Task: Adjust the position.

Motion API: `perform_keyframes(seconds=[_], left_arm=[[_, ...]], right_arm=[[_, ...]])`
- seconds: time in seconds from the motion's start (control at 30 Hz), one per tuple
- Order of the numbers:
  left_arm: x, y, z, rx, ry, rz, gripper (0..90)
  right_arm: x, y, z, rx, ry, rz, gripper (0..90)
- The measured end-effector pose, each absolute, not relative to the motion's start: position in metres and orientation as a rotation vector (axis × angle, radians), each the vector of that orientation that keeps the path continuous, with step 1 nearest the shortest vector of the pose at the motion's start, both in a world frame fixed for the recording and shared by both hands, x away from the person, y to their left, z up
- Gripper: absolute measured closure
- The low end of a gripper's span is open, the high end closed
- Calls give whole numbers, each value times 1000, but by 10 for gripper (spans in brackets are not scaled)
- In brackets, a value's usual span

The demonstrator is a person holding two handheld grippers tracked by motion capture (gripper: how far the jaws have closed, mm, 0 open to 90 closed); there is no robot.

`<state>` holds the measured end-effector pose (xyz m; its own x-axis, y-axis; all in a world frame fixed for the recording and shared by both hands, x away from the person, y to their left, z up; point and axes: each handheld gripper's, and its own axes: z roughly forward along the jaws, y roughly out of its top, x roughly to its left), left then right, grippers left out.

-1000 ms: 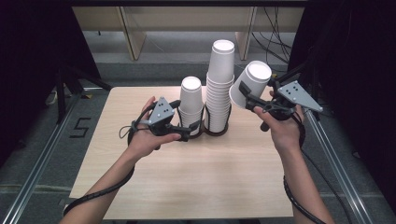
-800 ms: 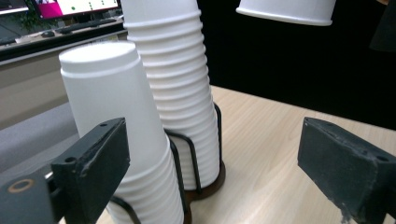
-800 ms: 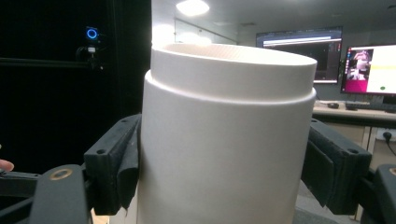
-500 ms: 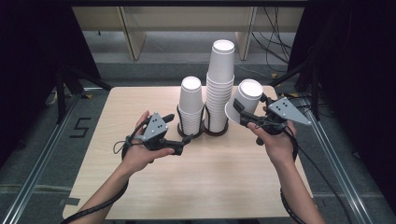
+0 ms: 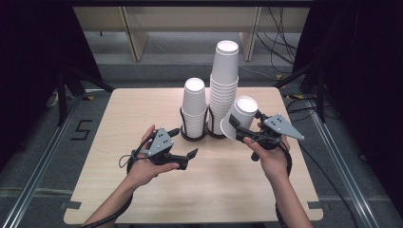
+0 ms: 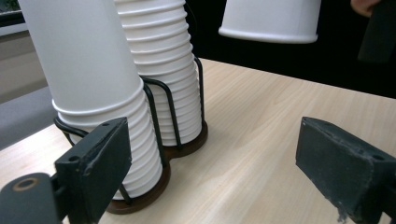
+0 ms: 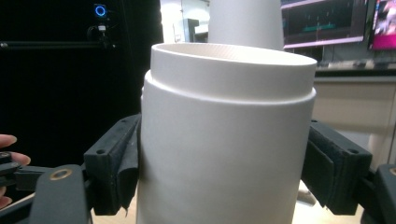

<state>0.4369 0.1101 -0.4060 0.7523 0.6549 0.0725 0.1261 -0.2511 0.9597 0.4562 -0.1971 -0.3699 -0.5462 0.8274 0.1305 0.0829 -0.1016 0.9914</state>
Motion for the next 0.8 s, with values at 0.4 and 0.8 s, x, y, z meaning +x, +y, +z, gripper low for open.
perform_keyframes(seconds=[0.4,0.8], left_arm=[[426,99,-432,1799,576,564,72],[429,86,-442,1806,587,522,9]], right_arm=[[450,-185,-413,1279,1589,1817,214],[448,-183,-438,1460,1553,1860,214]])
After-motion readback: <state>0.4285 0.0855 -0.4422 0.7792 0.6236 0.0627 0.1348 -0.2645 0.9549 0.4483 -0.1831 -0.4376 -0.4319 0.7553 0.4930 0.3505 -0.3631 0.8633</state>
